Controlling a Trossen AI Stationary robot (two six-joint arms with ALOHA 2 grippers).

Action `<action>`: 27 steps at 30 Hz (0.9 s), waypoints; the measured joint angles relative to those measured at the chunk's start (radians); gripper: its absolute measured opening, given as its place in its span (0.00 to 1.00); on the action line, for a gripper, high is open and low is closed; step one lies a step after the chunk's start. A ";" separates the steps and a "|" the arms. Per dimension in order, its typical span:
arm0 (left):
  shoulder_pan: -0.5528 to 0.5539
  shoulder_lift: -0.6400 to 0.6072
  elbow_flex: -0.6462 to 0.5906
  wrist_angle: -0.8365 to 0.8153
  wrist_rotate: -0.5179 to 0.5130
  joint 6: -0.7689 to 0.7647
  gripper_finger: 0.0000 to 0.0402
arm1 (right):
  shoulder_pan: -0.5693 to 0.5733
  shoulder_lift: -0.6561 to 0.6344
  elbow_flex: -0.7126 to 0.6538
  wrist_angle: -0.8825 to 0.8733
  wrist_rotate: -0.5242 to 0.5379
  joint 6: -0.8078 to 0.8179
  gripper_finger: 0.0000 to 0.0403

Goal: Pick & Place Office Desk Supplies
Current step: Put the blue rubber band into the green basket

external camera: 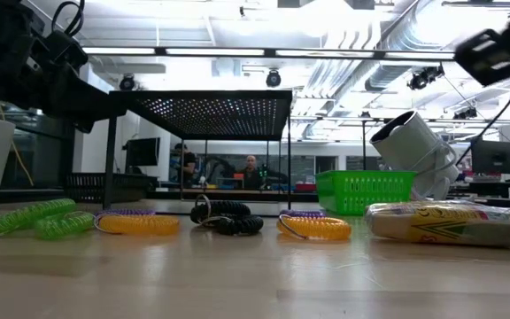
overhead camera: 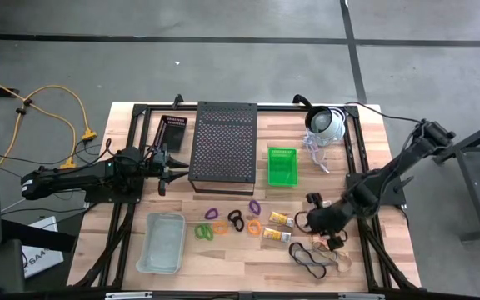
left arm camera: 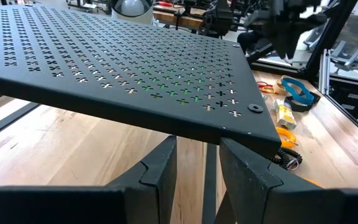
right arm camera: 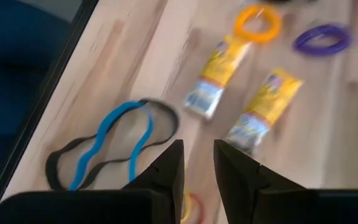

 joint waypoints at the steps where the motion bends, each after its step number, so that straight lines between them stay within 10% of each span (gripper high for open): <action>1: 0.000 0.000 0.000 0.000 0.000 0.000 0.29 | 0.016 0.014 0.000 0.000 0.000 0.014 0.19; 27: 0.000 0.000 0.000 0.000 0.000 0.000 0.29 | 0.153 0.236 0.000 0.159 0.006 0.239 0.19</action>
